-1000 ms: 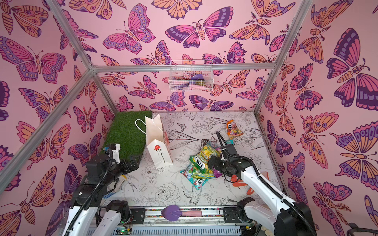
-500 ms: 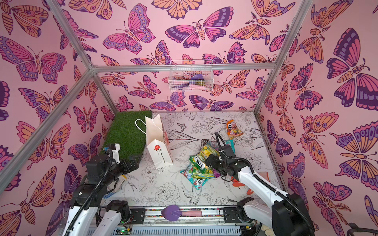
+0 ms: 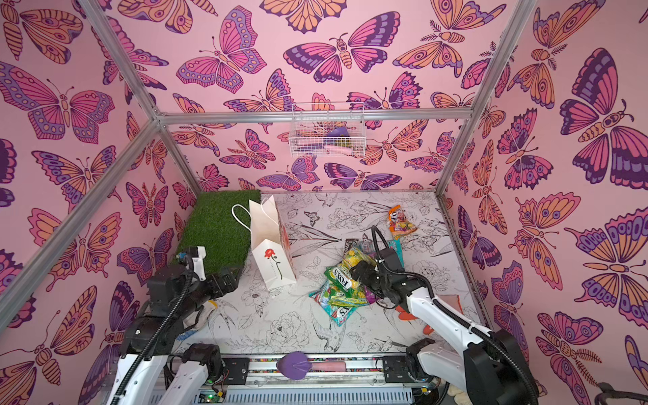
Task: Place the snacks into the paper bag
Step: Pick up the snack.
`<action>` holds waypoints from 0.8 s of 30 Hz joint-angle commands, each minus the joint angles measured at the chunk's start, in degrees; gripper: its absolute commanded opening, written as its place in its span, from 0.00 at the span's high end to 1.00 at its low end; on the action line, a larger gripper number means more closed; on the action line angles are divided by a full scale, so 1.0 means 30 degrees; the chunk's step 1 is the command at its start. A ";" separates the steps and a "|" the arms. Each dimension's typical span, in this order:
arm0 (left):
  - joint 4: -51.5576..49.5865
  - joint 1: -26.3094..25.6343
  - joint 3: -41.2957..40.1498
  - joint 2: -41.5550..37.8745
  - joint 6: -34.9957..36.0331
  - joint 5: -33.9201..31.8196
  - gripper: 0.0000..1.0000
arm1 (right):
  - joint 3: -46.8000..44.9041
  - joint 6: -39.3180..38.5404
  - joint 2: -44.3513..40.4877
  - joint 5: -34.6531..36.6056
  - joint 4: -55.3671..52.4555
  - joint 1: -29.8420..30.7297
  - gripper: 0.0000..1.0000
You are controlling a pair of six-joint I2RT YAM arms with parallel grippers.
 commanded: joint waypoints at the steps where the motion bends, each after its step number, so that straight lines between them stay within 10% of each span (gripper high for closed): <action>1: -0.0265 0.0109 -0.0295 -0.0171 0.0105 -0.0025 0.00 | -0.0346 0.0533 0.0672 0.0563 0.1832 0.0116 0.12; 24: -0.0248 0.0186 -0.0277 -0.0143 0.0047 -0.0062 0.00 | -0.0849 0.1390 0.2433 0.0407 0.5460 0.0209 0.35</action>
